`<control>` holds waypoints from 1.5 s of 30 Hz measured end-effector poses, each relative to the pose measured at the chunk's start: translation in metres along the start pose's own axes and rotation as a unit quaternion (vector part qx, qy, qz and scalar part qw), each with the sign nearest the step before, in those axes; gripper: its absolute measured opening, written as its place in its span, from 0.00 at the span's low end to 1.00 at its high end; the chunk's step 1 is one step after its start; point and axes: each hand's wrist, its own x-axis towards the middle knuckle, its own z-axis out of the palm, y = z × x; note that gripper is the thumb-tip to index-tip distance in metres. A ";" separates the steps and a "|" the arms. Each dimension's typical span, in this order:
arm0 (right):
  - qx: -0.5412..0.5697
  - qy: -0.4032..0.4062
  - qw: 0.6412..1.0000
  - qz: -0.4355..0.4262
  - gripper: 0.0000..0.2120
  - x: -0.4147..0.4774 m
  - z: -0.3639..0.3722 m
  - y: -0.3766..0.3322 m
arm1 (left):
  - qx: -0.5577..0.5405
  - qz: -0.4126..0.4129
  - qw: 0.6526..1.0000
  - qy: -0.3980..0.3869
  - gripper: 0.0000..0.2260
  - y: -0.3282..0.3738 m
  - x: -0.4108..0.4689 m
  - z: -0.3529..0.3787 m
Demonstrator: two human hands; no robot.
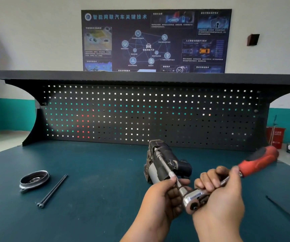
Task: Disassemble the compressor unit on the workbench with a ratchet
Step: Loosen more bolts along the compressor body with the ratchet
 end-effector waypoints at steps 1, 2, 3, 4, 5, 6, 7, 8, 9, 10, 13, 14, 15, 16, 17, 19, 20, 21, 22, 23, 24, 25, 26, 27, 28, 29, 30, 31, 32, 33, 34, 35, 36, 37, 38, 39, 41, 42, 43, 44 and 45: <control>-0.008 -0.004 1.000 -0.003 0.21 -0.001 0.000 -0.001 | -0.018 0.037 0.999 0.018 0.19 -0.017 0.000 0.007; -0.029 -0.015 0.999 -0.014 0.20 0.001 -0.001 -0.001 | 0.003 0.034 0.998 0.046 0.18 -0.007 -0.005 0.009; -0.061 -0.031 0.997 -0.028 0.21 0.001 -0.001 -0.001 | 0.001 0.057 0.997 0.057 0.16 -0.007 -0.008 0.012; -0.101 -0.053 0.992 -0.046 0.21 0.002 0.000 -0.002 | -0.001 0.067 0.996 0.055 0.14 -0.012 -0.010 0.016; -0.140 -0.080 0.985 -0.064 0.22 0.002 0.001 -0.002 | -0.004 0.063 0.996 0.059 0.14 -0.016 -0.008 0.019; -0.178 -0.112 0.974 -0.082 0.23 0.001 0.001 -0.003 | -0.025 0.056 0.996 0.058 0.14 -0.013 -0.010 0.020; -0.214 -0.149 0.960 -0.098 0.21 0.000 0.002 -0.003 | -0.034 0.061 0.996 0.063 0.16 -0.011 -0.010 0.020; -0.247 -0.183 0.945 -0.112 0.20 -0.001 0.002 -0.003 | -0.037 0.065 0.995 0.067 0.17 -0.012 -0.011 0.020; -0.277 -0.212 0.929 -0.124 0.19 -0.003 0.001 -0.003 | -0.034 0.065 0.995 0.069 0.19 -0.013 -0.009 0.020; -0.305 -0.234 0.913 -0.137 0.17 -0.003 -0.002 -0.002 | -0.030 0.061 0.995 0.078 0.20 -0.014 -0.010 0.020; -0.369 -0.285 0.867 -0.177 0.14 -0.002 -0.008 0.000 | -0.031 0.054 0.993 0.099 0.15 -0.015 -0.006 0.018; -0.382 -0.300 0.855 -0.183 0.14 -0.001 -0.008 0.000 | -0.030 0.047 0.993 0.102 0.14 -0.016 -0.005 0.018; -0.392 -0.316 0.844 -0.184 0.15 -0.001 -0.009 0.000 | -0.022 0.041 0.993 0.106 0.12 -0.017 -0.004 0.017; -0.403 -0.331 0.833 -0.186 0.15 -0.001 -0.009 0.000 | -0.012 0.035 0.994 0.106 0.10 -0.018 -0.004 0.017; -0.414 -0.341 0.822 -0.191 0.15 -0.001 -0.010 0.001 | -0.003 0.030 0.994 0.101 0.07 -0.018 -0.004 0.017; -0.422 -0.334 0.819 -0.201 0.13 -0.005 -0.009 0.001 | 0.000 0.032 0.995 0.097 0.06 -0.017 -0.004 0.016; -0.409 -0.313 0.835 -0.196 0.13 -0.007 -0.007 0.001 | -0.005 0.032 0.995 0.098 0.08 -0.017 -0.003 0.016; -0.378 -0.282 0.863 -0.179 0.14 -0.009 -0.005 0.001 | -0.012 0.033 0.994 0.099 0.10 -0.016 -0.003 0.015; -0.334 -0.242 0.898 -0.153 0.16 -0.010 -0.003 0.001 | -0.021 0.035 0.994 0.098 0.12 -0.016 -0.003 0.017; -0.282 -0.194 0.931 -0.124 0.18 -0.009 0.000 0.000 | -0.032 0.039 0.994 0.096 0.12 -0.015 -0.004 0.018; -0.229 -0.143 0.958 -0.094 0.19 -0.007 0.002 0.000 | -0.041 0.043 0.994 0.095 0.13 -0.014 -0.004 0.019; -0.176 -0.093 0.978 -0.065 0.20 -0.004 0.004 -0.001 | -0.049 0.048 0.993 0.096 0.13 -0.013 -0.005 0.020; -0.125 -0.052 0.990 -0.040 0.20 -0.001 0.004 -0.002 | -0.053 0.054 0.992 0.097 0.13 -0.013 -0.005 0.020; -0.085 -0.022 0.996 -0.023 0.20 0.000 0.003 -0.002 | -0.056 0.061 0.992 0.095 0.14 -0.013 -0.005 0.020; -0.059 -0.003 0.998 -0.012 0.20 0.001 0.002 -0.002 | -0.059 0.066 0.992 0.092 0.14 -0.013 -0.005 0.019; -0.047 0.005 0.999 -0.009 0.20 0.002 0.001 -0.002 | -0.063 0.072 0.992 0.088 0.13 -0.013 -0.005 0.019; -0.047 0.003 0.999 -0.012 0.19 0.002 0.000 -0.001 | -0.062 0.076 0.992 0.084 0.13 -0.013 -0.005 0.019; -0.058 -0.006 0.998 -0.021 0.19 0.002 0.000 0.000 | -0.057 0.080 0.992 0.079 0.13 -0.013 -0.006 0.019; -0.079 -0.020 0.996 -0.035 0.19 0.002 0.001 0.001 | -0.050 0.080 0.992 0.078 0.13 -0.013 -0.006 0.020; -0.108 -0.038 0.992 -0.052 0.20 0.002 0.001 0.001 | -0.040 0.078 0.993 0.078 0.14 -0.013 -0.007 0.020; -0.142 -0.057 0.986 -0.071 0.21 0.002 0.002 0.001 | -0.033 0.075 0.993 0.081 0.15 -0.013 -0.008 0.021; -0.179 -0.078 0.976 -0.091 0.22 0.001 0.002 0.000 | -0.029 0.072 0.994 0.083 0.16 -0.013 -0.008 0.021; -0.215 -0.102 0.965 -0.113 0.22 0.001 0.002 -0.001 | -0.025 0.069 0.994 0.087 0.15 -0.012 -0.008 0.020; -0.246 -0.128 0.951 -0.135 0.21 0.000 0.002 -0.001 | -0.016 0.071 0.993 0.092 0.12 -0.013 -0.008 0.020; -0.276 -0.153 0.936 -0.158 0.19 -0.001 0.000 0.000 | 0.000 0.075 0.993 0.093 0.10 -0.013 -0.008 0.019; -0.306 -0.178 0.917 -0.183 0.17 -0.002 -0.002 0.001 | 0.026 0.079 0.992 0.092 0.11 -0.014 -0.007 0.017; -0.377 -0.231 0.864 -0.240 0.14 -0.004 -0.006 0.005 | 0.076 0.085 0.989 0.091 0.14 -0.015 -0.008 0.015; -0.411 -0.260 0.830 -0.272 0.14 -0.006 -0.007 0.008 | 0.096 0.088 0.987 0.090 0.12 -0.015 -0.009 0.016; -0.445 -0.286 0.793 -0.304 0.13 -0.007 -0.009 0.011 | 0.111 0.093 0.986 0.086 0.12 -0.015 -0.009 0.015; -0.476 -0.305 0.755 -0.333 0.11 -0.009 -0.009 0.013 | 0.120 0.098 0.984 0.084 0.13 -0.013 -0.009 0.014; -0.498 -0.317 0.728 -0.349 0.09 -0.010 -0.009 0.013 | 0.126 0.103 0.983 0.082 0.16 -0.013 -0.009 0.013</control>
